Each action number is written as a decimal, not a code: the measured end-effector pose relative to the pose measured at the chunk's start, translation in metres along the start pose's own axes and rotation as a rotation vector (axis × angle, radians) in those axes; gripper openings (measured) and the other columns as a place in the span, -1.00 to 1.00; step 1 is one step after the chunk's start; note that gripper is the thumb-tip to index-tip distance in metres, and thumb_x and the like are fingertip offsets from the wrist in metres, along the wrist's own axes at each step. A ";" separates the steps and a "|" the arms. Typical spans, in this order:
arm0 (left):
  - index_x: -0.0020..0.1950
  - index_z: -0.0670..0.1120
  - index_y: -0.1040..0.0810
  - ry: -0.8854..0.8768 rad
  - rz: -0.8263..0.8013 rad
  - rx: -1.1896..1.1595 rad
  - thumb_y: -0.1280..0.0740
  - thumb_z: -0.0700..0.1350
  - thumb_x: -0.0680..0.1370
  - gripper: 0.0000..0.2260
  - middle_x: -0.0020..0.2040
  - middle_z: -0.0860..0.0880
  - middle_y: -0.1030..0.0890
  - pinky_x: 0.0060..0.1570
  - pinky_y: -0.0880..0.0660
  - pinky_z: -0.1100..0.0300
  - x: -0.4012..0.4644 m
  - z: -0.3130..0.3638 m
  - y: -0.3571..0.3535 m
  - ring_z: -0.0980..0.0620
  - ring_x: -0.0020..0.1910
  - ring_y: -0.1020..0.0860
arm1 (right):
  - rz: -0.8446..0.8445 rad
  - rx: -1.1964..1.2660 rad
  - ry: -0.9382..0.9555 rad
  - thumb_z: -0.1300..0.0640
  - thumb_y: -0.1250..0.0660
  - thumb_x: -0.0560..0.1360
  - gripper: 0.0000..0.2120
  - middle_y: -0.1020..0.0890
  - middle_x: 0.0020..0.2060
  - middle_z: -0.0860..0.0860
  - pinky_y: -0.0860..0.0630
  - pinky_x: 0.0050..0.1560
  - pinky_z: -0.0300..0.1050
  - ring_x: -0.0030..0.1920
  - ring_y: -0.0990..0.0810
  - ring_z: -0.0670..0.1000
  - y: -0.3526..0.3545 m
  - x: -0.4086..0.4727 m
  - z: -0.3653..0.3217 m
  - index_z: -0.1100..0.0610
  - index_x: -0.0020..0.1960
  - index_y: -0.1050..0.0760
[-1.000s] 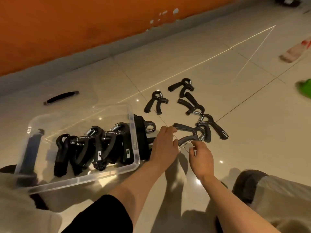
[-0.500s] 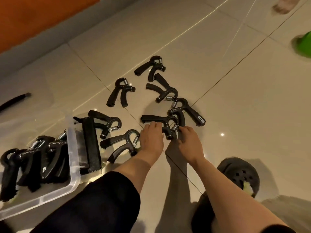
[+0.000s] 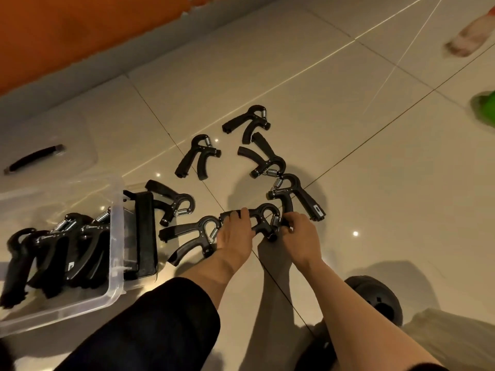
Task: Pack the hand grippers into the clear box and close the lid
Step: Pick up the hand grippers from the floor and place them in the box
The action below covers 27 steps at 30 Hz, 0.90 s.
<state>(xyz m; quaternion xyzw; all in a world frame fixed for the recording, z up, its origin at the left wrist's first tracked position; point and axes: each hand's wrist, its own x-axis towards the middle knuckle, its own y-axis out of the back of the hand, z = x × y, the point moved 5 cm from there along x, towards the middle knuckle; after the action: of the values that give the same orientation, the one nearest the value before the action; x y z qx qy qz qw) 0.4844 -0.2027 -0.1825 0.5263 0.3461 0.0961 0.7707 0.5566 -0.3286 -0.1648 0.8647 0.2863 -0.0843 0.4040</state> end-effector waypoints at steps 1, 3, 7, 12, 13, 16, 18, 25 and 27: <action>0.38 -0.14 -0.26 -0.011 -0.029 0.031 -0.29 -0.08 0.56 -0.57 0.29 -0.18 -0.38 0.15 -0.42 0.03 -0.004 0.002 -0.004 -0.16 0.26 -0.40 | 0.000 0.003 -0.001 0.21 -0.21 0.54 -0.75 -0.53 0.15 0.09 -0.35 0.00 -0.19 0.06 -0.48 0.02 0.003 -0.004 -0.001 0.16 0.20 -0.48; 0.38 -0.14 -0.27 -0.008 -0.077 0.068 -0.30 -0.09 0.56 -0.56 0.32 -0.18 -0.33 0.19 -0.39 0.04 -0.011 0.004 -0.015 -0.15 0.28 -0.36 | -0.010 0.013 0.001 0.18 -0.21 0.56 -0.73 -0.50 0.21 0.10 -0.33 0.04 -0.20 0.10 -0.47 0.02 0.008 -0.014 -0.002 0.13 0.25 -0.45; 0.33 -0.13 -0.30 0.018 0.012 0.072 -0.31 -0.20 0.54 -0.61 0.29 -0.16 -0.37 0.14 -0.42 0.08 -0.009 0.000 -0.029 -0.13 0.26 -0.38 | -0.097 -0.009 0.004 0.23 -0.16 0.57 -0.58 -0.37 0.39 0.09 -0.30 0.29 -0.09 0.36 -0.36 0.09 0.002 -0.024 0.014 0.12 0.42 -0.29; 0.26 -0.12 -0.44 0.056 0.062 -0.131 -0.29 -0.17 0.54 -0.71 0.21 -0.15 -0.46 0.04 -0.45 0.05 -0.007 -0.003 -0.019 -0.14 0.16 -0.49 | -0.084 0.031 -0.056 0.24 -0.16 0.56 -0.55 -0.36 0.39 0.11 -0.30 0.33 -0.04 0.35 -0.37 0.12 -0.013 -0.039 0.045 0.15 0.44 -0.26; 0.25 -0.11 -0.47 0.048 0.078 -0.211 -0.30 -0.17 0.53 -0.71 0.18 -0.13 -0.50 0.03 -0.45 0.06 -0.009 -0.001 -0.012 -0.13 0.13 -0.52 | -0.079 0.045 -0.061 0.23 -0.16 0.56 -0.57 -0.38 0.38 0.12 -0.32 0.32 -0.03 0.33 -0.39 0.12 -0.014 -0.041 0.046 0.15 0.43 -0.28; 0.19 -0.10 -0.55 0.050 0.015 -0.661 -0.33 -0.19 0.51 -0.75 0.04 -0.13 -0.60 -0.13 -0.52 0.17 -0.019 0.005 0.016 -0.03 -0.09 -0.59 | -0.065 0.099 -0.050 0.17 -0.17 0.58 -0.57 -0.39 0.38 0.12 -0.36 0.34 0.03 0.32 -0.40 0.13 -0.006 -0.042 0.032 0.14 0.43 -0.26; 0.11 -0.14 -0.56 0.000 -0.077 -0.977 -0.28 -0.26 0.54 -0.83 -0.09 -0.16 -0.60 -0.37 -0.46 0.30 -0.032 0.013 0.042 0.05 -0.28 -0.55 | -0.028 0.205 0.001 0.13 -0.20 0.59 -0.54 -0.39 0.36 0.04 -0.35 0.30 -0.06 0.31 -0.41 0.05 0.006 -0.039 0.009 0.11 0.45 -0.21; 0.09 -0.19 -0.60 -0.148 -0.159 -1.203 -0.16 -0.22 0.61 -0.78 -0.16 -0.05 -0.58 -0.04 -0.52 0.25 -0.081 -0.019 0.118 0.09 -0.14 -0.56 | -0.005 0.349 0.193 0.13 -0.26 0.55 -0.79 -0.59 -0.09 0.09 -0.56 0.02 -0.03 -0.11 -0.58 0.01 0.023 -0.046 -0.086 0.19 0.14 -0.48; 0.16 -0.20 -0.57 -0.098 -0.100 -1.275 -0.14 -0.23 0.63 -0.76 -0.12 -0.06 -0.61 -0.09 -0.55 0.31 -0.091 -0.043 0.131 0.10 -0.13 -0.57 | -0.013 0.373 0.250 0.12 -0.32 0.52 -0.87 -0.56 -0.24 0.07 -0.56 -0.17 -0.21 -0.24 -0.57 -0.02 0.022 -0.058 -0.114 0.19 -0.02 -0.54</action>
<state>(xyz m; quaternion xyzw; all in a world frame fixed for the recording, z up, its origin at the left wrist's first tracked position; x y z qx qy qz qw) 0.4176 -0.1615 -0.0372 -0.0485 0.2093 0.2228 0.9509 0.5115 -0.2796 -0.0538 0.9262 0.3194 -0.0306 0.1979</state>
